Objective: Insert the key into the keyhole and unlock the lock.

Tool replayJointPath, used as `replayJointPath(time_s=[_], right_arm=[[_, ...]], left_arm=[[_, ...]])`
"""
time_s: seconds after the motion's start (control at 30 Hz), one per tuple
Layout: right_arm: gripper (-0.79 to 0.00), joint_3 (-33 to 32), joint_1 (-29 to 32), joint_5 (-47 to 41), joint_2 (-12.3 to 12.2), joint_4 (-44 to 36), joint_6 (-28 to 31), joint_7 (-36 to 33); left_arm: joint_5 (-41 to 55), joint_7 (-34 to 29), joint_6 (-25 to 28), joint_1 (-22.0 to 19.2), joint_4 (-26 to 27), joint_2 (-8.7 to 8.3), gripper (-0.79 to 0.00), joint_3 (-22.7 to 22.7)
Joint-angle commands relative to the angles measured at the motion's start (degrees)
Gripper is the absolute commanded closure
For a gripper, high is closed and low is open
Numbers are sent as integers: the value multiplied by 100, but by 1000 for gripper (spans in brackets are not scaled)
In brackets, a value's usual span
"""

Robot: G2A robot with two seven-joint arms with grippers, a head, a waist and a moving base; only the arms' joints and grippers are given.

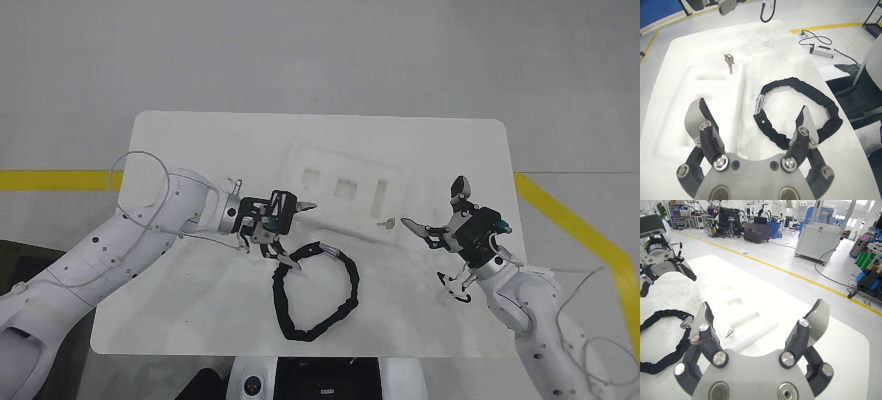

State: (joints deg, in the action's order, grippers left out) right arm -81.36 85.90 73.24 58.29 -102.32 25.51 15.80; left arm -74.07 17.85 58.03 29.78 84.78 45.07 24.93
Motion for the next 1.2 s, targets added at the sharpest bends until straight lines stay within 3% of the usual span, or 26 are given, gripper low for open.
replayJointPath(time_s=[0.0, 0.23, 0.6, 0.87, 1.07, 1.17], right_arm=[[-785, 0, 0, 0, 0, 0, 0, 0], [-785, 0, 0, 0, 0, 0, 0, 0], [-785, 0, 0, 0, 0, 0, 0, 0], [-785, 0, 0, 0, 0, 0, 0, 0], [-785, 0, 0, 0, 0, 0, 0, 0], [-785, 0, 0, 0, 0, 0, 0, 0]], left_arm=[[-34, -174, -3, -28, 128, 24, -785, -191], [-131, -177, -3, -294, 102, 185, -785, -891], [-427, -237, -3, -701, -361, 626, -785, -1451], [-524, -127, -3, -815, -759, 908, -782, -1519], [-699, -142, -3, -780, -988, 1114, -668, -1519], [-788, -140, -3, -772, -1087, 1210, -665, -1519]])
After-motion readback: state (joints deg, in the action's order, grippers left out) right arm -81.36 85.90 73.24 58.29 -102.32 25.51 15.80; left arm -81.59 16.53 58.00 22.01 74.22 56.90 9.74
